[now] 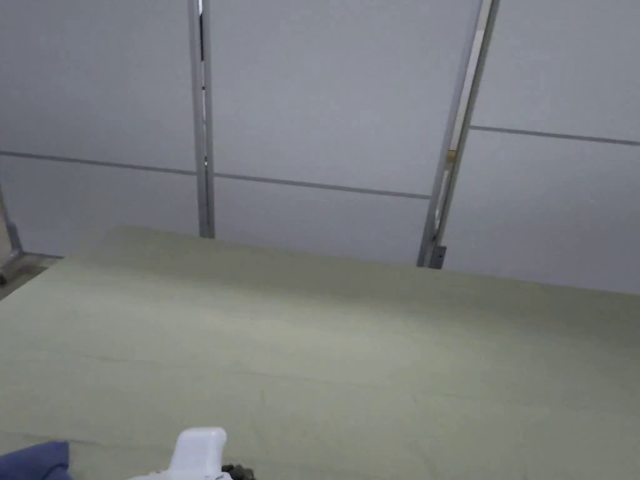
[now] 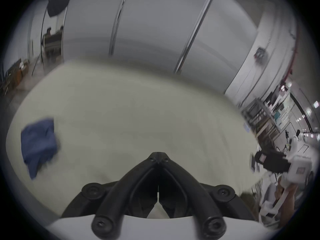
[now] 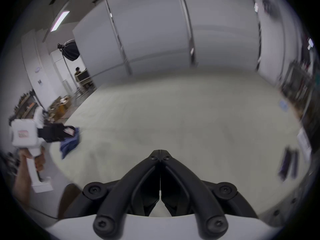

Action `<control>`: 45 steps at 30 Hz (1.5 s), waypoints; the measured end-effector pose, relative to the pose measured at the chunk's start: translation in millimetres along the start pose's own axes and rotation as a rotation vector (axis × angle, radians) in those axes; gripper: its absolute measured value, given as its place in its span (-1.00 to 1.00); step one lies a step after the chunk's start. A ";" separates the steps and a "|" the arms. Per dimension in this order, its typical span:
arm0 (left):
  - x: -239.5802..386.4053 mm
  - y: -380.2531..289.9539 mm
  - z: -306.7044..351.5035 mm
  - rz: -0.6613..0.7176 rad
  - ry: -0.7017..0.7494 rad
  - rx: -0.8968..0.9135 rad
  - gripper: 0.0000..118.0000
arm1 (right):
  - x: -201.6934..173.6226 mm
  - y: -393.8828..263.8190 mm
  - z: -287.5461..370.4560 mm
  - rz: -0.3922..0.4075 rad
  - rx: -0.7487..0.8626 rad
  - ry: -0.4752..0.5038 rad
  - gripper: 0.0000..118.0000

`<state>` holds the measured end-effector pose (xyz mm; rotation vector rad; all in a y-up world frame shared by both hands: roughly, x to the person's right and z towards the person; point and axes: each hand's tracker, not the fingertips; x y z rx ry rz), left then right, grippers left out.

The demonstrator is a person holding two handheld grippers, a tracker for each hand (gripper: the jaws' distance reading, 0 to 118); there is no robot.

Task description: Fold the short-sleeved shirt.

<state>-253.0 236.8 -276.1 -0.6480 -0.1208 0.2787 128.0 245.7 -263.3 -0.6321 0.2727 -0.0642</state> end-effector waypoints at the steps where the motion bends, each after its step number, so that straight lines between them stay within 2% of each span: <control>1: 16.4 14.2 8.3 -0.018 0.006 0.095 -1.00 | 5.2 9.9 13.0 0.040 0.073 -0.049 -0.96; 4: 66.3 39.4 48.4 -0.141 0.054 0.436 -1.00 | 10.4 37.8 52.7 0.124 0.314 -0.156 -0.96; 8: 111.5 49.4 86.7 -0.253 0.133 0.707 -1.00 | 4.2 60.7 85.3 0.213 0.592 -0.285 -0.96; 10: 121.3 45.1 93.2 -0.279 0.147 0.801 -1.00 | -0.9 65.4 90.5 0.211 0.704 -0.317 -0.96; 12: 122.0 34.9 95.0 -0.290 0.149 0.859 -1.00 | -1.6 65.2 90.6 0.176 0.757 -0.316 -0.96; 19: 108.1 23.9 81.1 -0.328 0.212 0.767 -1.00 | -5.0 53.6 74.0 0.157 0.762 -0.314 -0.96; 45: 114.2 29.7 82.2 -0.306 0.257 0.761 -1.00 | -14.3 53.3 70.7 0.207 0.738 -0.256 -0.96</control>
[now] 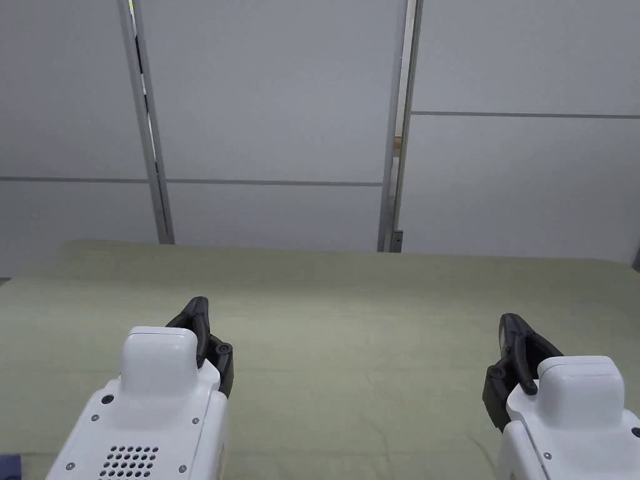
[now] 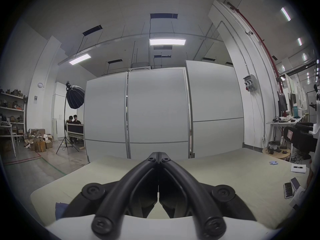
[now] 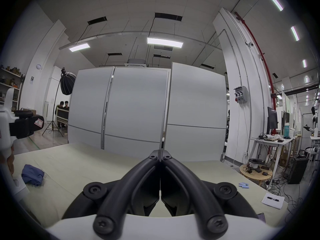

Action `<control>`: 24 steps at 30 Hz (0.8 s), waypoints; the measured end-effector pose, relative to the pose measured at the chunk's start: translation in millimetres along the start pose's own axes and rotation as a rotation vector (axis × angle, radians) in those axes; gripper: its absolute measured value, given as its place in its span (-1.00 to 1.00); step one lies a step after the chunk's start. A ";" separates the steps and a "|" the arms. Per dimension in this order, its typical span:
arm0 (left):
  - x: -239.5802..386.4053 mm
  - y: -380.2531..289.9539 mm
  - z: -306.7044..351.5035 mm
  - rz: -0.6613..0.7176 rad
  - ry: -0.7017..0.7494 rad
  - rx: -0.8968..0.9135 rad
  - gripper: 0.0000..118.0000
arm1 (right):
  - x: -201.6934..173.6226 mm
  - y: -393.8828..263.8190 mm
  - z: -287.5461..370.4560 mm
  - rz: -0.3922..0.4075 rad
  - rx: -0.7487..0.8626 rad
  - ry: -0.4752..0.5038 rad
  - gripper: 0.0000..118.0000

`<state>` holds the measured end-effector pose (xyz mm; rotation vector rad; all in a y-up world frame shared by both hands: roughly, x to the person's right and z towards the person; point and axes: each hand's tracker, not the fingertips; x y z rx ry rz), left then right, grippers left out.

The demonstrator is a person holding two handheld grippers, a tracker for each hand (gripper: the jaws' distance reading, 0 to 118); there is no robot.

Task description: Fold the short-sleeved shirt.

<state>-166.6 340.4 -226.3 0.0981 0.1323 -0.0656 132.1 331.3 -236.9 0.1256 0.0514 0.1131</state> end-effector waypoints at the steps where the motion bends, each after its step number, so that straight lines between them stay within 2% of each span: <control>1: -0.6 -0.3 -0.2 0.001 0.002 -0.002 -1.00 | -0.7 -0.6 0.0 0.001 0.000 0.003 -0.97; 24: -5.6 -5.5 0.6 0.006 0.011 -0.012 -1.00 | -7.9 -4.6 -0.9 0.010 -0.016 0.030 -0.96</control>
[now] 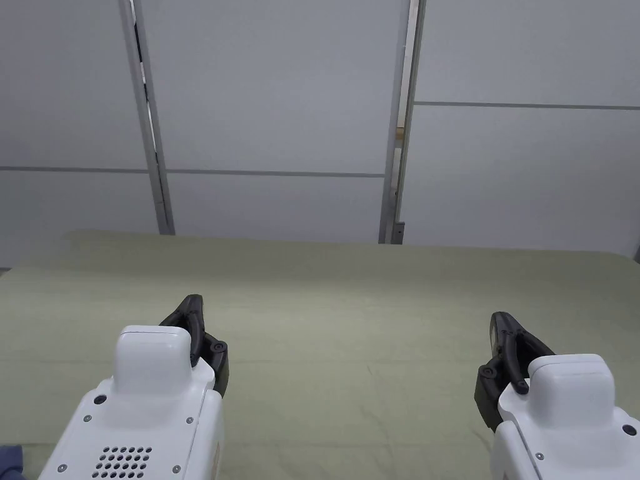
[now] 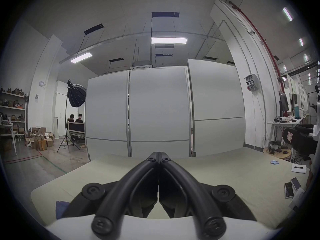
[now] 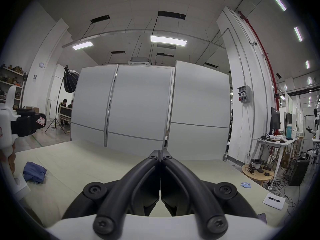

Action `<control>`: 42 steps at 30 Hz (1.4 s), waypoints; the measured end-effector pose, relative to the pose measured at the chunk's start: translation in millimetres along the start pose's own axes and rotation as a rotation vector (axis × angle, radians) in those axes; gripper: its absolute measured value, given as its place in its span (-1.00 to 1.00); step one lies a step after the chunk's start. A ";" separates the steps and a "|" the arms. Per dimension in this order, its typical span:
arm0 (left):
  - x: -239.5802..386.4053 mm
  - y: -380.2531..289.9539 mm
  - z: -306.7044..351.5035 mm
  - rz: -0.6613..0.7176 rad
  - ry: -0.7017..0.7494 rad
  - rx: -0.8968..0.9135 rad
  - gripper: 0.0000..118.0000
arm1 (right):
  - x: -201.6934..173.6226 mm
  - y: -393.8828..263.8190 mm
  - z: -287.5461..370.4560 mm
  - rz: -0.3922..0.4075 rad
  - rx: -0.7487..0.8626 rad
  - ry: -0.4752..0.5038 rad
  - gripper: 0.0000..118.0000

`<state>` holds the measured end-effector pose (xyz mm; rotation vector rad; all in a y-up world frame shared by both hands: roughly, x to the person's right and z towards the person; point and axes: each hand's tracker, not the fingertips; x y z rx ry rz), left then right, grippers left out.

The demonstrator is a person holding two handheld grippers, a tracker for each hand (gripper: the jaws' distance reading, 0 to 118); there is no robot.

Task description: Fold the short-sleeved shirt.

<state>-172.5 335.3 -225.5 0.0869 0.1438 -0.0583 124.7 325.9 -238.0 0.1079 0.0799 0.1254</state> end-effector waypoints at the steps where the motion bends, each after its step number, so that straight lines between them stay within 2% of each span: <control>1: 0.0 -0.2 0.1 0.000 0.000 0.000 -1.00 | -0.2 -0.6 0.2 0.000 0.000 0.001 -0.96; 26: -0.5 -6.0 1.7 0.019 0.004 0.011 -0.99 | -0.3 -2.6 1.3 0.004 -0.002 -0.007 -0.96; 27: -1.0 -6.2 2.5 0.025 0.006 0.019 -0.95 | 0.0 -2.3 1.3 0.003 -0.002 -0.006 -0.95; 29: -2.5 -5.8 3.2 0.035 0.001 0.022 -0.66 | 1.0 -1.6 1.0 -0.005 -0.004 0.002 -0.88; 31: -3.2 -5.2 2.3 0.043 0.000 0.015 -0.42 | 0.9 -1.5 0.9 -0.006 -0.001 -0.003 -0.75; 32: -3.8 -5.5 2.3 0.046 -0.003 0.014 -0.11 | 0.9 -1.4 1.1 -0.001 0.001 -0.006 -0.55; 33: -4.3 -5.7 2.2 0.049 -0.006 0.013 0.36 | 0.4 -1.4 1.0 0.002 0.000 -0.006 -0.32; 34: -4.6 -5.9 1.8 0.050 -0.004 0.002 0.66 | 0.0 -1.3 0.8 0.004 -0.004 -0.007 -0.01; 35: -4.9 -6.0 2.9 0.055 -0.011 0.011 0.68 | -0.1 -1.3 0.6 0.004 -0.006 -0.007 0.44; 36: -4.9 -6.3 4.1 0.057 -0.008 0.016 0.68 | 0.1 -1.5 0.5 0.005 -0.006 -0.011 0.70; 37: -4.7 -6.3 4.8 0.056 -0.001 0.018 0.72 | -0.1 -1.4 0.9 0.003 -0.005 -0.012 0.87; 38: -5.1 -6.3 4.9 0.057 0.000 0.020 0.92 | -0.1 -1.4 1.7 -0.001 -0.001 -0.014 0.95; 39: -5.8 -6.2 4.8 0.061 -0.002 0.019 1.00 | 0.1 -1.5 3.0 -0.004 0.011 -0.019 0.97; 42: -7.7 -6.7 7.1 0.076 0.005 0.040 1.00 | 1.1 -0.2 4.9 -0.012 0.024 -0.031 1.00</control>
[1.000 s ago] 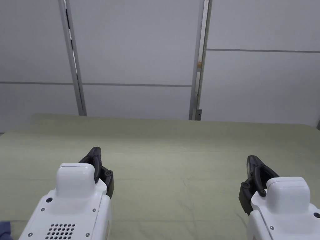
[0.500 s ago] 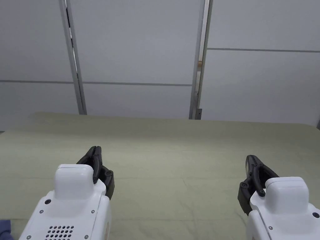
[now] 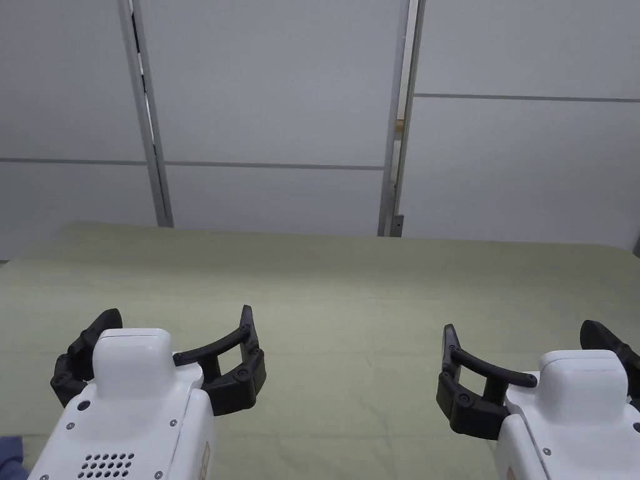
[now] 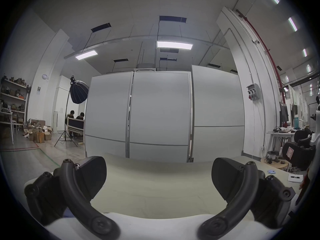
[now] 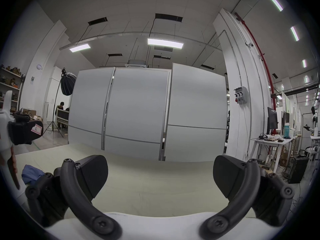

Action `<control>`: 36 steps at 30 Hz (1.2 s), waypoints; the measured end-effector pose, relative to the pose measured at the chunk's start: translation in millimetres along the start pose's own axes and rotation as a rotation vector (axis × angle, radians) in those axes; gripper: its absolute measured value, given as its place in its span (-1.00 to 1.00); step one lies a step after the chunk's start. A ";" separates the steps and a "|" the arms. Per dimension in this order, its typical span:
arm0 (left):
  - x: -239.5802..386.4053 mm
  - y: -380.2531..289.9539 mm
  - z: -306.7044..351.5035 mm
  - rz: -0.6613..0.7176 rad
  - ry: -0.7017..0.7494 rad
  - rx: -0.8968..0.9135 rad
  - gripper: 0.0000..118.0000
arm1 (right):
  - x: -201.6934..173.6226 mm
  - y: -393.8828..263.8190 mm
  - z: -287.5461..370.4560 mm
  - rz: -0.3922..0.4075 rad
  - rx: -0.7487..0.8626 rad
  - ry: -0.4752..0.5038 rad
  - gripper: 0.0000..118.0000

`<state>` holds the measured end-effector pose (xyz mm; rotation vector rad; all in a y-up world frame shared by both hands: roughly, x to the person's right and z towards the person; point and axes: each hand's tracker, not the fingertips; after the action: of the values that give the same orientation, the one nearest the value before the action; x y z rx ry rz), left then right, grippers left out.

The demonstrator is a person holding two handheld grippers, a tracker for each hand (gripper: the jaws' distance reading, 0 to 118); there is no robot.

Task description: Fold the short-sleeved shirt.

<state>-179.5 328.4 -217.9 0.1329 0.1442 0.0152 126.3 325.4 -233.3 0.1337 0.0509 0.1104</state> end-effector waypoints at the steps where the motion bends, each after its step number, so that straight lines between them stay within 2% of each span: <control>1: -0.3 0.8 0.0 0.000 0.002 0.000 1.00 | 1.4 1.0 0.6 -0.004 0.006 -0.002 1.00; 36: 4.9 -6.1 1.4 -0.037 -0.013 -0.045 1.00 | 1.2 -5.4 0.5 -0.015 -0.032 0.007 1.00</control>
<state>-174.4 322.3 -218.0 0.0851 0.1331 -0.0191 128.0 320.1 -233.6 0.1004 0.0574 0.0967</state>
